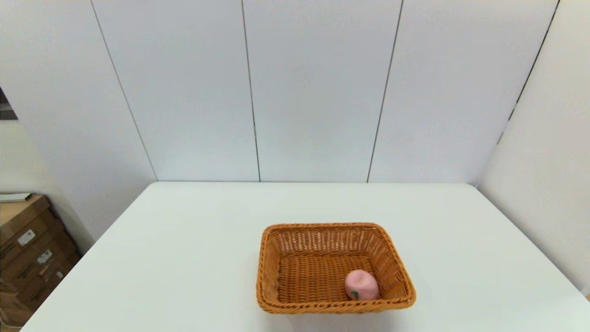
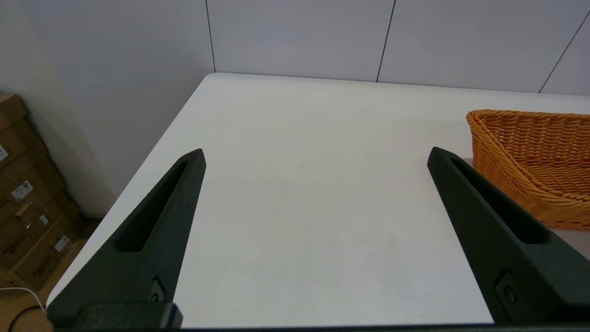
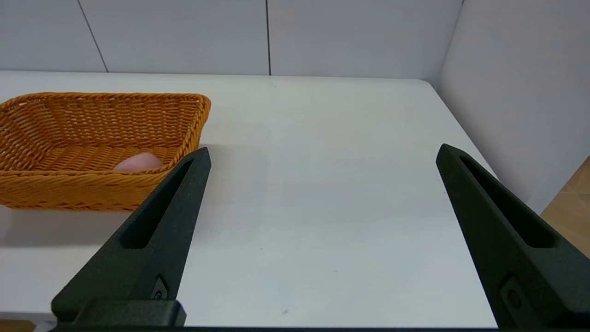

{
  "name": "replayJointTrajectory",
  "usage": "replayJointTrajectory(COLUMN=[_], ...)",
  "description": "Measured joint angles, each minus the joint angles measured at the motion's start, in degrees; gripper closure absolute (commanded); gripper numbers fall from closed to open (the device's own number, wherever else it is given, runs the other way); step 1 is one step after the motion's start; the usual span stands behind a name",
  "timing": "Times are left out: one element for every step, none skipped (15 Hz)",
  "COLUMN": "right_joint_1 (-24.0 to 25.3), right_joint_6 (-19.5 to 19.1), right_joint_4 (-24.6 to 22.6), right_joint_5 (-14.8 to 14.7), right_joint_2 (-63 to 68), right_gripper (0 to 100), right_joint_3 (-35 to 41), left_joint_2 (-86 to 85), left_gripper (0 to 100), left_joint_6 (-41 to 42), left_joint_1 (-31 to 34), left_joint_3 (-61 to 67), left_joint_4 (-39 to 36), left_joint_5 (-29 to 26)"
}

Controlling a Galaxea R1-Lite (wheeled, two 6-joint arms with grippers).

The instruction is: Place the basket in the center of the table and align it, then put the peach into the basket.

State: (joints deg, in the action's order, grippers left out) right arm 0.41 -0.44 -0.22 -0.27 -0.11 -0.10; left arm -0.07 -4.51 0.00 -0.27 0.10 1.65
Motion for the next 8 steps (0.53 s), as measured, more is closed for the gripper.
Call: replayJointTrajectory(right_joint_1=[0.00,0.00,0.00,0.00,0.00,0.00,0.00,0.00], right_joint_6=[0.00,-0.05,-0.07,-0.07,-0.07,-0.05,-0.05,0.04], right_joint_4=[0.00,0.00,0.00,0.00,0.00,0.00,0.00,0.00], right_joint_5=[0.00,0.00,0.02,0.00,0.00,0.02,0.02,0.00], right_joint_2=[0.01,0.01,0.00,0.01,0.01,0.01,0.01,0.01], right_gripper=[0,0,0,0,0,0,0,0], right_joint_3=[0.00,0.00,0.00,0.00,0.00,0.00,0.00,0.00], left_joint_2=[0.00,0.00,0.00,0.00,0.00,0.00,0.00,0.00], left_gripper=[0,0,0,0,0,0,0,0], left_joint_6=[0.00,0.00,0.00,-0.02,-0.02,-0.02,-0.09,-0.09], left_joint_1=[0.00,0.00,0.00,0.00,0.00,0.00,0.00,0.00], left_joint_3=[0.00,0.00,0.00,0.00,0.00,0.00,0.00,0.00], left_joint_4=[0.00,0.00,0.00,0.00,0.00,0.00,0.00,-0.02], left_joint_5=[-0.02,-0.02,0.00,-0.02,-0.02,-0.02,-0.02,-0.02])
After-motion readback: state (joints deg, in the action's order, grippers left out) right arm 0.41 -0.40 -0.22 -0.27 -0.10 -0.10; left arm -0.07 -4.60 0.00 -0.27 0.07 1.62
